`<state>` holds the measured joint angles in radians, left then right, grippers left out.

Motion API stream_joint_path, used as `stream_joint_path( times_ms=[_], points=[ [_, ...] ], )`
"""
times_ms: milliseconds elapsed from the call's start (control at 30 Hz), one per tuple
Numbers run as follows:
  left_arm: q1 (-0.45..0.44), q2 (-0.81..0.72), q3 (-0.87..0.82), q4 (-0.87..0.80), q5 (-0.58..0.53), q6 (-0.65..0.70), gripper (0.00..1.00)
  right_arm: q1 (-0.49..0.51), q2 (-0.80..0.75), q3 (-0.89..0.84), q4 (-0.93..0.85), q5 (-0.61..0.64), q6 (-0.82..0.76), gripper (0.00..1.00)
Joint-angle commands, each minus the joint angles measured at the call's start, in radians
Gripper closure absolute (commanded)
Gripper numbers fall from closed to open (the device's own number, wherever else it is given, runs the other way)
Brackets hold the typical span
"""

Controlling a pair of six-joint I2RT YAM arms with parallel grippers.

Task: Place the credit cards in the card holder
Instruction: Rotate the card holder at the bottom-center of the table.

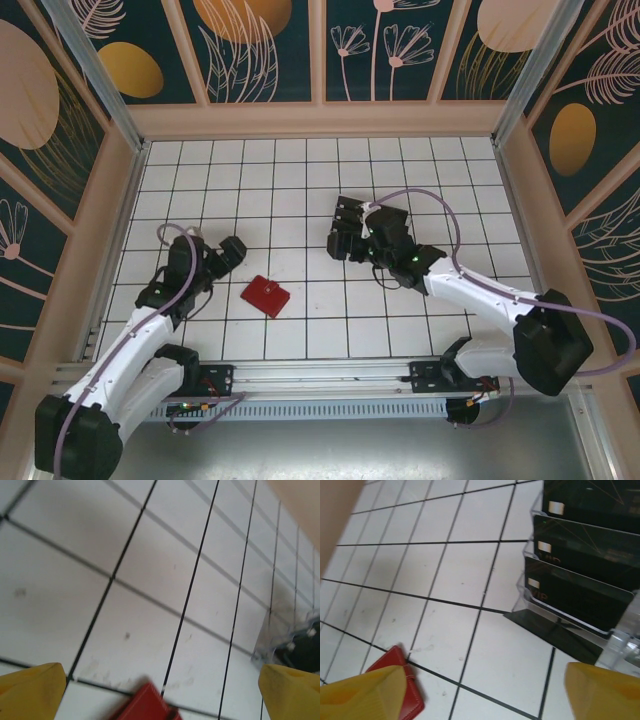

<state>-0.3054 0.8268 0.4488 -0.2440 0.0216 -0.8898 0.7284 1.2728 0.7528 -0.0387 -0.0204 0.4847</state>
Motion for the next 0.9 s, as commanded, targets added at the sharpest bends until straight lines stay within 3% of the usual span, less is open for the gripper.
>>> stream_joint_path(
  times_ms=[0,133,267,400,467,867],
  points=[
    [-0.069,0.012,-0.018,-0.002,-0.012,-0.08,0.02,0.012,-0.004,0.038,-0.069,0.149,0.041,0.01],
    [-0.153,0.03,-0.056,0.032,-0.038,-0.149,0.01,0.006,-0.086,-0.03,-0.026,0.281,0.13,0.01],
    [-0.228,0.069,-0.093,0.089,-0.062,-0.198,0.02,-0.066,-0.196,-0.123,0.088,0.107,0.103,0.01],
    [-0.289,0.12,-0.108,0.14,-0.087,-0.235,0.01,-0.092,-0.184,-0.101,0.055,0.027,0.056,0.01],
    [-0.309,0.144,-0.11,0.165,-0.097,-0.246,0.01,-0.093,-0.153,-0.081,0.034,-0.018,0.046,0.06],
    [-0.351,0.273,-0.108,0.308,-0.104,-0.254,0.01,-0.054,-0.098,-0.08,0.013,-0.059,0.057,0.18]
  ],
)
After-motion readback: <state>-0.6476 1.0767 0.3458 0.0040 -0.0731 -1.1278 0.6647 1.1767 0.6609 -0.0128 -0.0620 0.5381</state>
